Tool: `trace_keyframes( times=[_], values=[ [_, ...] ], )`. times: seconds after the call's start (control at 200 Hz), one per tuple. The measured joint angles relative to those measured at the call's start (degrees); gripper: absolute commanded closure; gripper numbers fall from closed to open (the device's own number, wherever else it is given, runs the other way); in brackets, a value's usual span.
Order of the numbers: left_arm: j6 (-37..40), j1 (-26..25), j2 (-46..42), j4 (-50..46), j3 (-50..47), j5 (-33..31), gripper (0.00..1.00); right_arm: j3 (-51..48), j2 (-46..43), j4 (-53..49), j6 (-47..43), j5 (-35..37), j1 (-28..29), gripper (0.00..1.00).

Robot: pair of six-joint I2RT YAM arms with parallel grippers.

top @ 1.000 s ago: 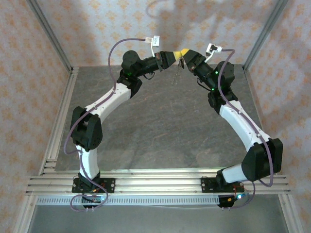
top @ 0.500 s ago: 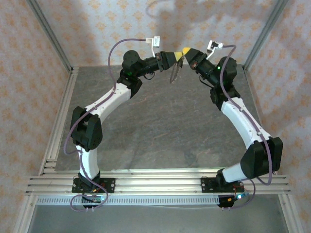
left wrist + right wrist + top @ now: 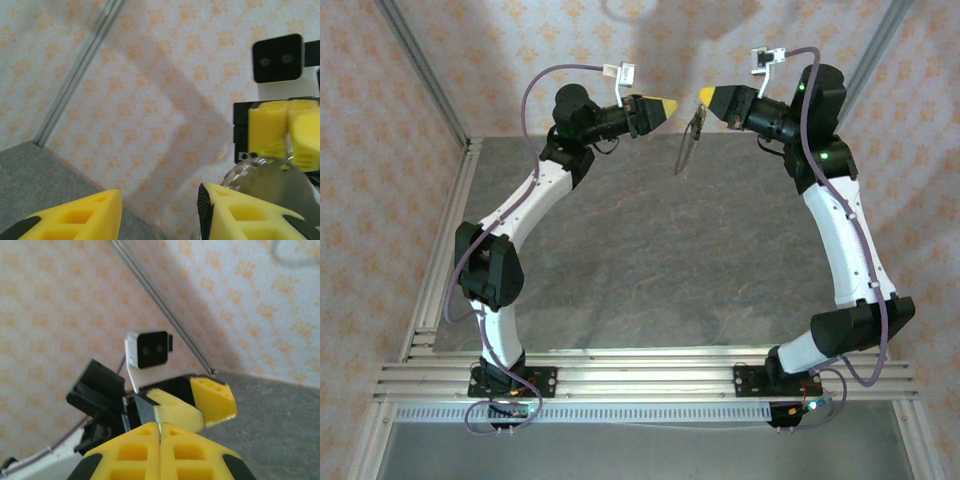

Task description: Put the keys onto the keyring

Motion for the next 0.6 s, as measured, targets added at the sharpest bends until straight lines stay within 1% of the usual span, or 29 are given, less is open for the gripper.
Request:
trace_keyframes(
  times=[0.17, 0.26, 0.365, 0.601],
  values=[
    [0.3, 0.0, 0.0, -0.8, 1.9, 2.6, 0.55, 1.4, 2.6, -7.7, -4.7, -2.9, 0.0, 1.00],
    [0.0, 0.0, 0.0, -0.7, 2.5, 3.5, 0.55, 1.2, 3.3, -9.4, -5.5, -3.4, 0.0, 1.00],
    [-1.0, 0.0, 0.0, -0.2, 2.6, 4.0, 0.55, 0.3, 3.3, -8.8, -5.3, -3.8, 0.0, 1.00],
    [-3.1, -1.2, 0.0, 1.6, 2.6, 4.2, 0.57, -5.7, 3.3, -1.2, -0.7, -4.1, 0.0, 1.00]
  ],
)
